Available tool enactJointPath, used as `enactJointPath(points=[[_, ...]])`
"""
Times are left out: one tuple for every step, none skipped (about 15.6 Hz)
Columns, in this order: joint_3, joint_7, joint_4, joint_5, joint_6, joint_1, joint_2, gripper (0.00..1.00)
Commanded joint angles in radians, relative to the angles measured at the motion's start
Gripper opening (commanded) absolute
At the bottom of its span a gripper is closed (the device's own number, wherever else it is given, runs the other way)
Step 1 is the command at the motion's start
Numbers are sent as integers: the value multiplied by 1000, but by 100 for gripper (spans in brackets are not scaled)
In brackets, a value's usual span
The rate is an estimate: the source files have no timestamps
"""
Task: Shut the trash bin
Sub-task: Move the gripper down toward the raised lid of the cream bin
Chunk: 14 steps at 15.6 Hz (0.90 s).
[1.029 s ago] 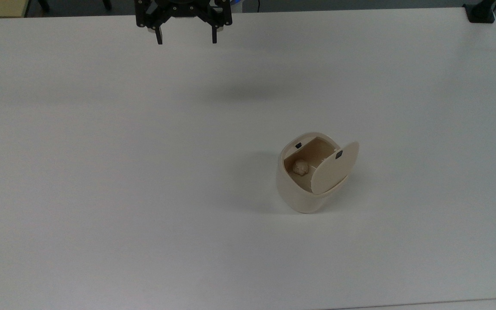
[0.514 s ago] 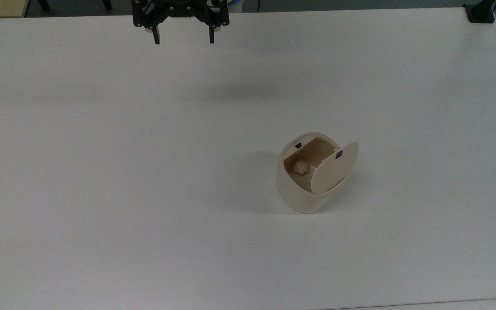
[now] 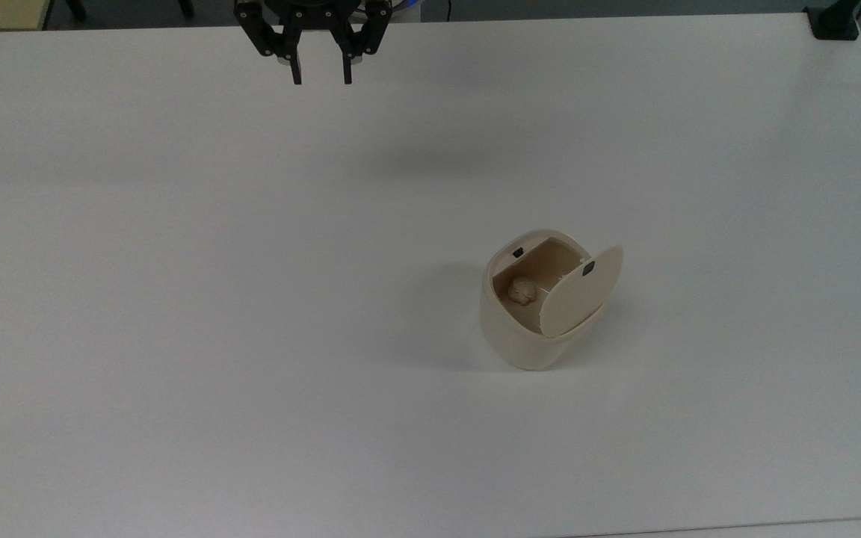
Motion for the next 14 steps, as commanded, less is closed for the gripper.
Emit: enactJointPath(points=[[6,-24,-14,-8,0,7,-3,11],[6,-46,-12,-5,8,7,6,11],[8,-63,-9,0,23,7,14,11],[12,-70,-7,0,54,9,27,11],[15,-69,-7,0,98,13,31,11],[15,-66,-7,9,159,25,37,11],[15,-63,-7,30,213,42,47,11],[15,-63,-7,47,260,58,54,11],[15,-61,-7,58,313,74,72,11],[15,-61,0,61,368,90,83,11],[15,-60,2,63,421,110,98,11],[15,-57,5,63,469,130,110,11],[15,-58,5,63,514,142,115,10],[15,-57,5,63,570,159,127,6]])
